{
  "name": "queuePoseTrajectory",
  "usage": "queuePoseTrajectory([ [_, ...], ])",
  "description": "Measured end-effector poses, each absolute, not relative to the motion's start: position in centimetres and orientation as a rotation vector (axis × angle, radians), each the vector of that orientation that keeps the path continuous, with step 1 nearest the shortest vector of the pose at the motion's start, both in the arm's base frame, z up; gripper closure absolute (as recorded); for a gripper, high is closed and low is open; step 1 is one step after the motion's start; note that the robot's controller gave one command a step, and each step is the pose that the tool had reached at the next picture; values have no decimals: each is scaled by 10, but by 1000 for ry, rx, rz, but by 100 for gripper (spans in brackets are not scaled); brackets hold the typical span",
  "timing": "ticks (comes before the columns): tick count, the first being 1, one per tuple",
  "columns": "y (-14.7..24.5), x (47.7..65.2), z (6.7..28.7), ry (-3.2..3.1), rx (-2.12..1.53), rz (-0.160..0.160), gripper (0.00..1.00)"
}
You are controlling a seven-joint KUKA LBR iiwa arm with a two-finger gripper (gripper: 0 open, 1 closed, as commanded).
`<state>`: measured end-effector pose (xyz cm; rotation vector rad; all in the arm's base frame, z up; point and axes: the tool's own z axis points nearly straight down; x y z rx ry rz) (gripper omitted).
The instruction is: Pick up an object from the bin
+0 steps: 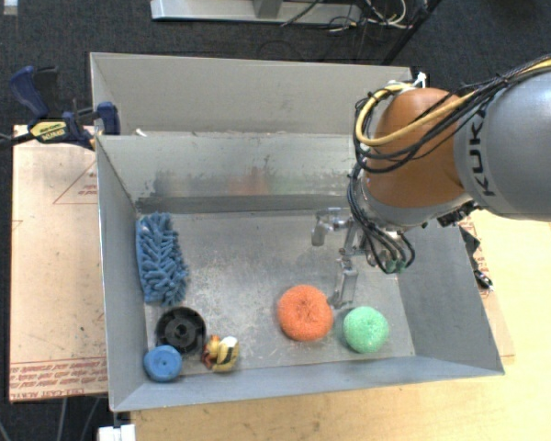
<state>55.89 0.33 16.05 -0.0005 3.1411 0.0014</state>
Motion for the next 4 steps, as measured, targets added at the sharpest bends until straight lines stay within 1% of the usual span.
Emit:
queuePoseTrajectory([
  [1,19,538,119,3136,-84,1,0],
  [2,25,537,70,3116,-392,4,100],
  [3,25,537,70,3116,-392,4,100],
  [4,27,546,219,3106,-409,4,100],
])
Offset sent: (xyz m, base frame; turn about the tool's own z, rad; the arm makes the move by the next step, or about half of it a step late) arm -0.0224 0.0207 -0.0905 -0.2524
